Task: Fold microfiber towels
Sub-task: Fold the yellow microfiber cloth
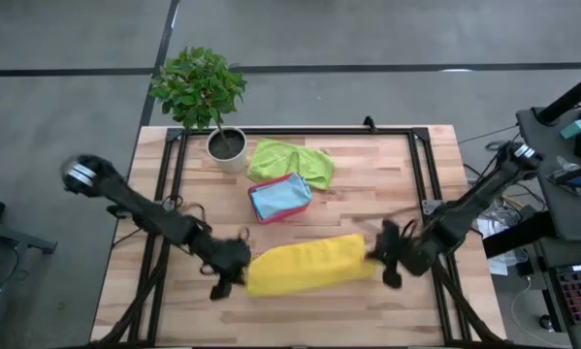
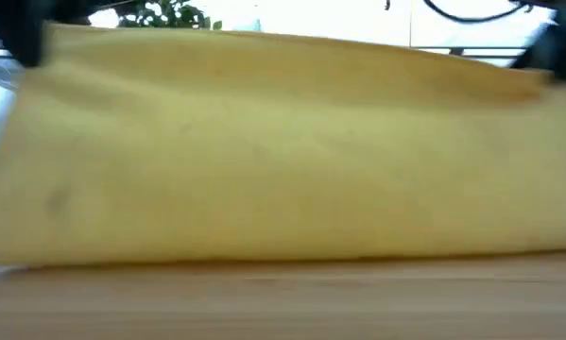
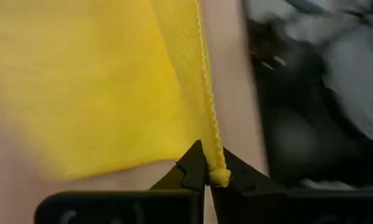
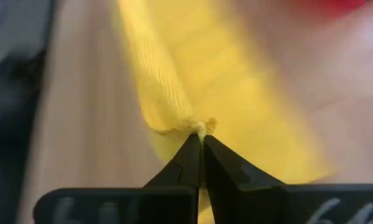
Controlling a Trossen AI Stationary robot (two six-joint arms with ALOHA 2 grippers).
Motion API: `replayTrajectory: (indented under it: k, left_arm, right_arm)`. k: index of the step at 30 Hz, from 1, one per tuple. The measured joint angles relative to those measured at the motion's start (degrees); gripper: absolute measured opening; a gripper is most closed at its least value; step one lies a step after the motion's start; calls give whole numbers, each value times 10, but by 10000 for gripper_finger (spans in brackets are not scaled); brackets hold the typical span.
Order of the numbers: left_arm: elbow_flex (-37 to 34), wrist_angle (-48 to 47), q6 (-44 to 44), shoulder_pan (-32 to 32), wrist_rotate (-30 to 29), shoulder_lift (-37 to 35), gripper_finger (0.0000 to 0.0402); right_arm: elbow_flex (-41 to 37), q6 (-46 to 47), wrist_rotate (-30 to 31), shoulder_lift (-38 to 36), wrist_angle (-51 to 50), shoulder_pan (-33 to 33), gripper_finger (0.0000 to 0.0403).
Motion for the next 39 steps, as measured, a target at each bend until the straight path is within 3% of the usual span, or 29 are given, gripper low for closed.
replayTrajectory:
  k: [3,6,13,21,23,27,32,35,39]
  left_arm:
    - [23,-101,22,28,-73,-83,0]
    - [31,-135,58,51,-109,-162,0]
    - [31,-130,169,80,-140,-284,0]
    - [31,-126,227,85,-147,-305,0]
    - [27,-127,205,81,-136,-294,0]
    - [11,-117,155,54,-118,-254,0]
    - [-18,35,126,7,-92,-153,0]
    - [-23,126,106,-24,-51,-80,0]
    - [-23,197,49,-55,-41,12,0]
  right_arm:
    - [8,-36,133,-80,-43,-2,8]
    - [12,-102,186,-149,-26,-1,8]
    - [13,-248,224,-219,52,-2,8]
    - [13,-333,222,-210,118,-2,8]
    - [13,-300,204,-203,100,0,8]
    - [10,-222,99,-170,81,1,8]
    - [8,-118,-37,-98,82,15,8]
    - [8,-60,-87,-47,86,32,8]
    - [10,29,-129,17,88,56,8]
